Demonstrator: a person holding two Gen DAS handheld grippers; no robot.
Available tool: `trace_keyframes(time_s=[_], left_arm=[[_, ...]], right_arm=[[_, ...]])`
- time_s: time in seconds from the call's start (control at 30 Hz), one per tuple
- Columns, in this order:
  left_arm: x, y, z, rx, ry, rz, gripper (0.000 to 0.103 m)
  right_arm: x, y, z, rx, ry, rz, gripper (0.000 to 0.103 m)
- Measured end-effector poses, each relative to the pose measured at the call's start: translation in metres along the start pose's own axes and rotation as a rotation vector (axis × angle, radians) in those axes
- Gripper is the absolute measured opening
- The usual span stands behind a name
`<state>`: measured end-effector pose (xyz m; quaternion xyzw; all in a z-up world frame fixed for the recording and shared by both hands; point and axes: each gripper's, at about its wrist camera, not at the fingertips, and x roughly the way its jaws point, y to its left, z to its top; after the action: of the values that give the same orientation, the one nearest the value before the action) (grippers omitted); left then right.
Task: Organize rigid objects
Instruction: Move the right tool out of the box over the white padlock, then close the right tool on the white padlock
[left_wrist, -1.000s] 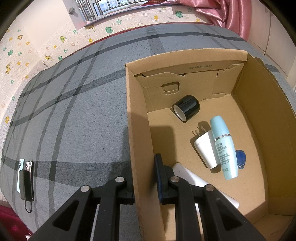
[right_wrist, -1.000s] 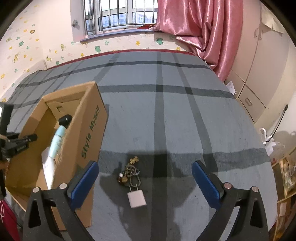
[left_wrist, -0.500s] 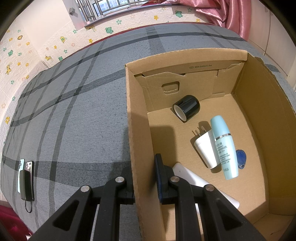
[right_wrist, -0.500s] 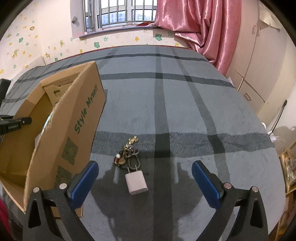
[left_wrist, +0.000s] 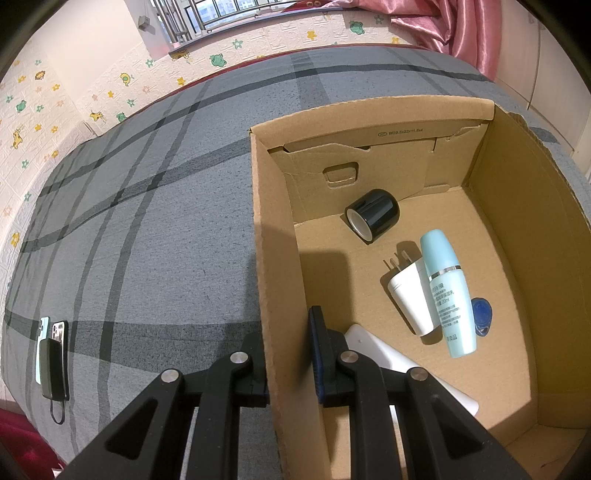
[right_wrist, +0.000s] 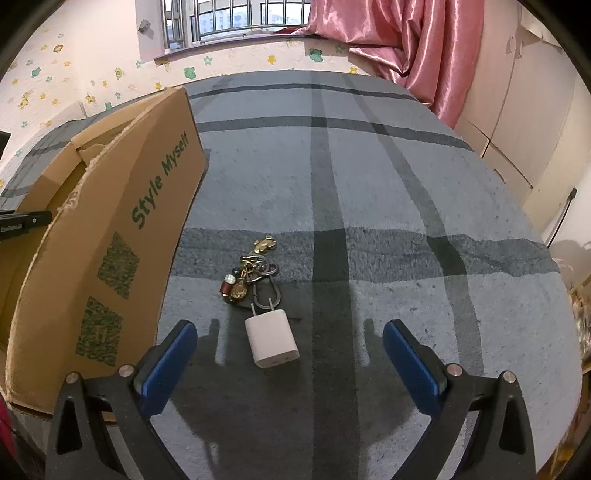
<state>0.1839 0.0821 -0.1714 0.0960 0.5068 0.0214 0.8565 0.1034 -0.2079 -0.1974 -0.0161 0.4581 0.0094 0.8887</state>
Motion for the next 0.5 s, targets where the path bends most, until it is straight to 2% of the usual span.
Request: trace_keyframes(time_s=[0.3, 0.43, 0.5], left_arm=[[0.000, 0.000, 0.000, 0.001, 0.000, 0.001, 0.017], [0.000, 0.000, 0.000, 0.001, 0.000, 0.001, 0.017], [0.000, 0.000, 0.000, 0.000, 0.000, 0.000, 0.017]], right_arm=[[0.014, -0.001, -0.002, 0.030, 0.024, 0.007, 0.102], [0.018, -0.003, -0.004, 0.042, 0.032, 0.021, 0.087], [0.020, -0.002, -0.004, 0.041, 0.045, 0.035, 0.083]])
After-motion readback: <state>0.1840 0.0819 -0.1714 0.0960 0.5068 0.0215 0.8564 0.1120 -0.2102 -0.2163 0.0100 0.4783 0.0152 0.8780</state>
